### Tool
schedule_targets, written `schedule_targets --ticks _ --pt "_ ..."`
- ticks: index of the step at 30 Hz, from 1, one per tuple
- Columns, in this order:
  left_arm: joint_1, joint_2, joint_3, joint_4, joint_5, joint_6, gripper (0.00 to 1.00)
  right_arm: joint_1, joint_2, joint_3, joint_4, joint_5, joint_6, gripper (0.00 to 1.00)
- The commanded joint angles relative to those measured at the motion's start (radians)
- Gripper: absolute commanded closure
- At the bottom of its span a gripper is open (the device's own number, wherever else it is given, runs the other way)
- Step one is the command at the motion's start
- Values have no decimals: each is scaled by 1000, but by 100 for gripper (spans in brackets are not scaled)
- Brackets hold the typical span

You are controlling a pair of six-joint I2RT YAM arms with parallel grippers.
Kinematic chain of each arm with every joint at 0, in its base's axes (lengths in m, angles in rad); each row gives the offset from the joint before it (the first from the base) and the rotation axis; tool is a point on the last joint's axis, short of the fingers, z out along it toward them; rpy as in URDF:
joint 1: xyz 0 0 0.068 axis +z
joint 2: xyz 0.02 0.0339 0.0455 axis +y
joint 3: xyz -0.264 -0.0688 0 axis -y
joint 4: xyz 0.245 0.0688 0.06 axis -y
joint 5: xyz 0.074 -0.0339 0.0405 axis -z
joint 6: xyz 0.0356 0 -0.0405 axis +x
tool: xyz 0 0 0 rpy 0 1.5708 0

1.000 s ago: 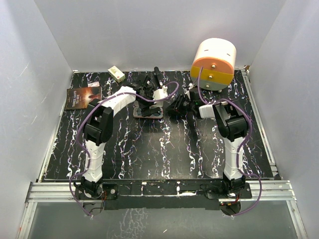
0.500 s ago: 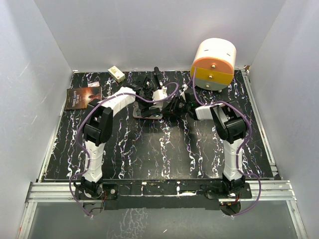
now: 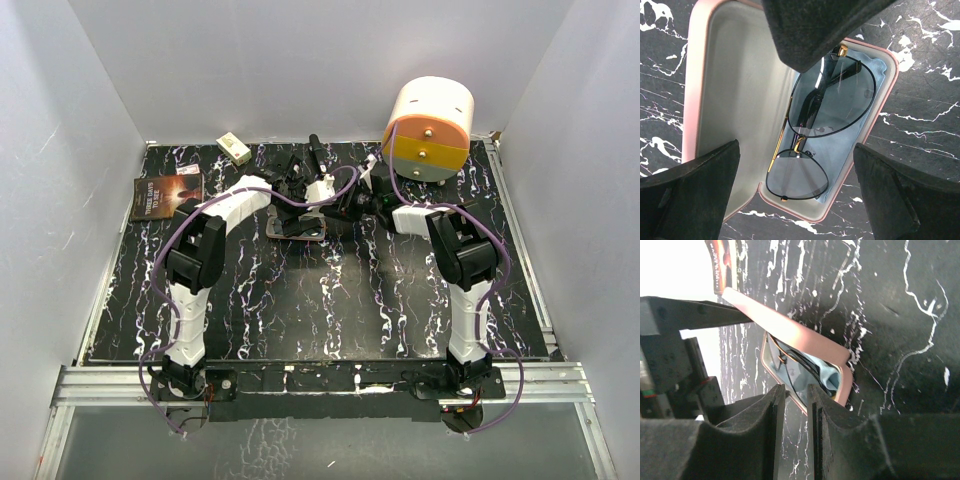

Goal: Organize the sunglasses
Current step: Adjust the sunglasses in the sunglasses case.

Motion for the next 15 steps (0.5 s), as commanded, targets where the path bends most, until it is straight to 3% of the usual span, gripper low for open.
schedule_targets --ticks 1,10,15 --pt "-1 -47 -35 -91 38 -27 4 -5 5 37 57 7 -11 71" --pt "-2 -51 -37 -86 40 -35 4 -8 -16 -9 57 7 -11 71" --pt "-1 -63 -47 -76 45 -38 4 -15 -173 -106 57 7 -11 71"
